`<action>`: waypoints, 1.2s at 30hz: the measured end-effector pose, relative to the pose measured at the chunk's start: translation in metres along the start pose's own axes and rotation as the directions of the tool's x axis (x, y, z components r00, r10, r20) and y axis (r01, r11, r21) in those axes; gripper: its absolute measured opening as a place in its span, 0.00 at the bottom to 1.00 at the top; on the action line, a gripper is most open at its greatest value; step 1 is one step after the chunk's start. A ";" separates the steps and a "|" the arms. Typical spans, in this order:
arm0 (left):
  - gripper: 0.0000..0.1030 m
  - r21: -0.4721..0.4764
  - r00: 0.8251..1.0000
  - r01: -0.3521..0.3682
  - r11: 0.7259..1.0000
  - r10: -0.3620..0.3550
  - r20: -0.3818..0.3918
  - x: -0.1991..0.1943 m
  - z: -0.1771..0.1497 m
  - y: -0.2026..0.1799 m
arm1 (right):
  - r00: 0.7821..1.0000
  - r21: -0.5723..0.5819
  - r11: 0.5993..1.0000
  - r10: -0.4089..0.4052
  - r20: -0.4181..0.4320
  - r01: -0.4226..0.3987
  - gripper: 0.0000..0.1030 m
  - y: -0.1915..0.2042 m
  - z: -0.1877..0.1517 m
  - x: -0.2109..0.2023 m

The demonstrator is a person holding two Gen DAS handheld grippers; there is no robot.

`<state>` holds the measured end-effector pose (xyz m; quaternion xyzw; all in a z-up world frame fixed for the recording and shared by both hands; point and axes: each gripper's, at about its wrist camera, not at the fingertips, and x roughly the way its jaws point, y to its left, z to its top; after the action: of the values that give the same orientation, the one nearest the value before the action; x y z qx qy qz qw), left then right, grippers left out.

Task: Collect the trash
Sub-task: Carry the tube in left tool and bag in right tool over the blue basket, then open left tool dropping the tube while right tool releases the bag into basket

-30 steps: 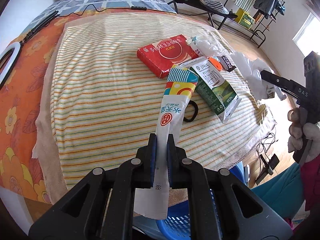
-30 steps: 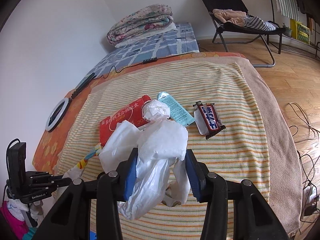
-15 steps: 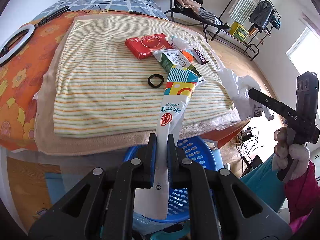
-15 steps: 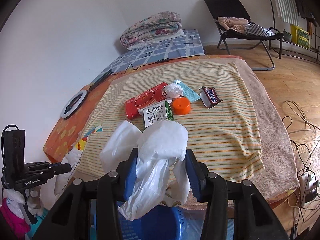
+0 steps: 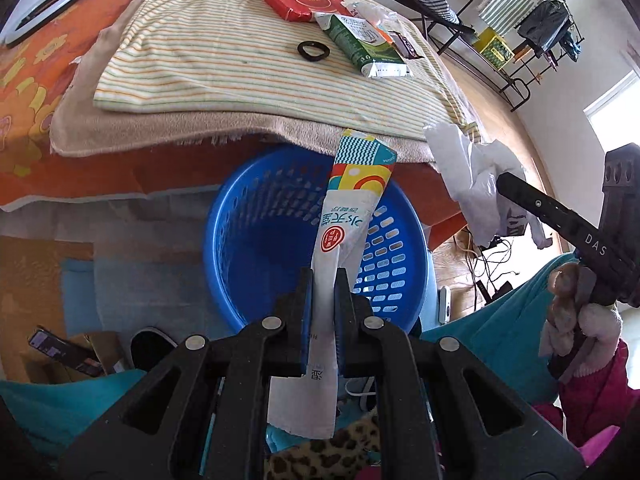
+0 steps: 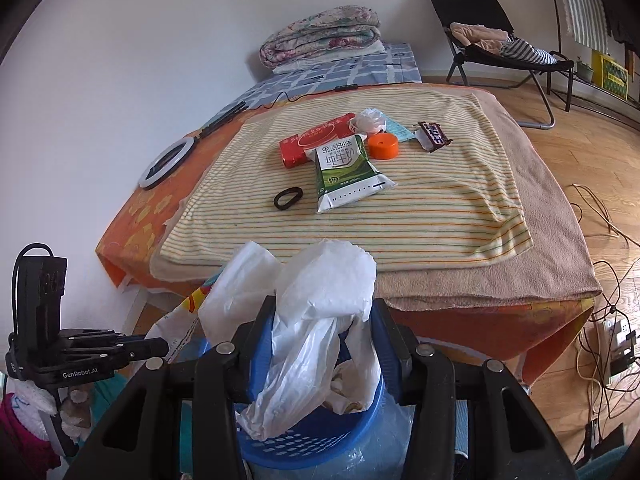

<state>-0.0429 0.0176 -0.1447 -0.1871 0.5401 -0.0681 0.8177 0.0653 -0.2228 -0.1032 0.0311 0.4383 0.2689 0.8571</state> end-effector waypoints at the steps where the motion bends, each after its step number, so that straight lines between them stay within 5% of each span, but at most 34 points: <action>1: 0.07 -0.004 1.000 -0.005 1.000 0.005 -0.008 0.003 -0.002 0.001 | 1.000 0.003 1.000 0.001 -0.011 -0.001 0.46 0.000 -0.005 0.002; 17: 0.07 -0.008 0.990 -0.082 0.997 0.080 -0.112 0.040 -0.018 0.007 | 0.982 -0.013 1.000 -0.021 -0.186 0.019 0.47 0.009 -0.051 0.046; 28: 0.08 0.009 0.986 -0.107 0.994 0.107 -0.125 0.051 -0.013 0.002 | 0.972 -0.014 0.999 -0.035 -0.232 0.033 0.49 0.007 -0.057 0.064; 36: 0.39 0.000 0.987 -0.113 0.994 0.112 -0.112 0.052 -0.009 0.002 | 0.968 0.003 0.999 -0.037 -0.250 0.039 0.59 0.004 -0.057 0.072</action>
<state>-0.0303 0.0014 -0.1932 -0.1548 0.5951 -0.0305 0.7880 0.0540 -0.1949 -0.1902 -0.0079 0.5443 0.2524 0.8000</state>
